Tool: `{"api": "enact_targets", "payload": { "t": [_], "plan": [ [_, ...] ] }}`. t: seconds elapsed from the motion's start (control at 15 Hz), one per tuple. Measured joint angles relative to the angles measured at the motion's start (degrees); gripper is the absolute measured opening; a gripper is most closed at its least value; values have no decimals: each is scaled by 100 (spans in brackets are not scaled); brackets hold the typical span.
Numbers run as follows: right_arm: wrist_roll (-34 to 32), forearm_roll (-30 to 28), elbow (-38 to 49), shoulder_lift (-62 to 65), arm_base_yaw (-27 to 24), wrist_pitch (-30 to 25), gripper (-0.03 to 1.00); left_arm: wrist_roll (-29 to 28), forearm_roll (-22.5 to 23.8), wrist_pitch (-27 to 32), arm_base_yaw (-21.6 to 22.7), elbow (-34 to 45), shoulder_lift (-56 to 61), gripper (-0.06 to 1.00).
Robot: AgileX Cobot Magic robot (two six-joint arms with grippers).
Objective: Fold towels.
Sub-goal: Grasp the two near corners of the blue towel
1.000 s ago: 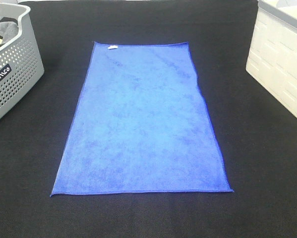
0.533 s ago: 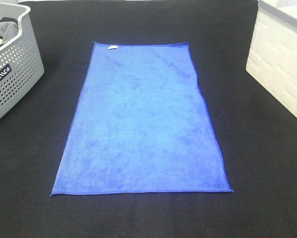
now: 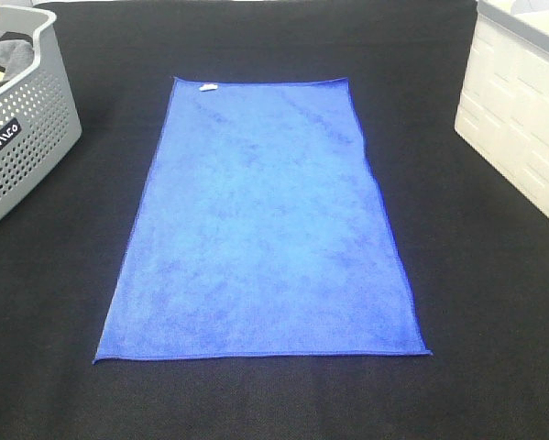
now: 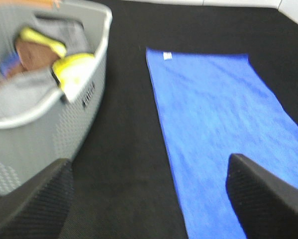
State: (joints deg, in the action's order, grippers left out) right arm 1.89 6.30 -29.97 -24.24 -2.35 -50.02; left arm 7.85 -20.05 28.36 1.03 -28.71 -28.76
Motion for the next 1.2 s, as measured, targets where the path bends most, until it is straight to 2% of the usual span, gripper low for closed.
{"api": "enact_targets", "payload": {
  "t": [0.13,0.33,0.47,0.67,0.73,0.8,0.87,0.93,1.0,1.07,1.2],
  "plan": [
    [6,315,-6,-968,0,149,85,-11,-275,0,0,0,-991,79],
    [195,596,-11,-2320,0,665,85,-6,-659,-6,0,0,-2601,79],
    [384,859,-34,-3111,0,1123,85,401,-1180,-23,0,0,-3529,79],
    [802,1283,-510,-4332,0,1318,85,1965,-2544,-34,0,6,-4698,79],
    [997,1490,-785,-4899,0,1341,85,2899,-3478,-29,0,6,-5139,79],
    [1077,1547,-871,-5099,0,1352,85,3237,-3747,-23,0,6,-5260,79],
    [1289,1793,-1026,-5638,0,1381,85,4034,-4595,-29,-46,6,-5621,79],
    [1404,1896,-1049,-5821,0,1398,85,4710,-5208,-34,-172,6,-5913,79],
    [1667,2177,-1071,-6131,0,1409,84,5220,-5632,-34,-309,0,-6148,79],
    [2252,2699,-1071,-6566,0,1409,82,5575,-6010,-40,-435,0,-6377,79],
    [3054,3484,-1083,-7013,0,1421,79,6079,-6629,-40,-544,0,-6801,77]
  ]
}}
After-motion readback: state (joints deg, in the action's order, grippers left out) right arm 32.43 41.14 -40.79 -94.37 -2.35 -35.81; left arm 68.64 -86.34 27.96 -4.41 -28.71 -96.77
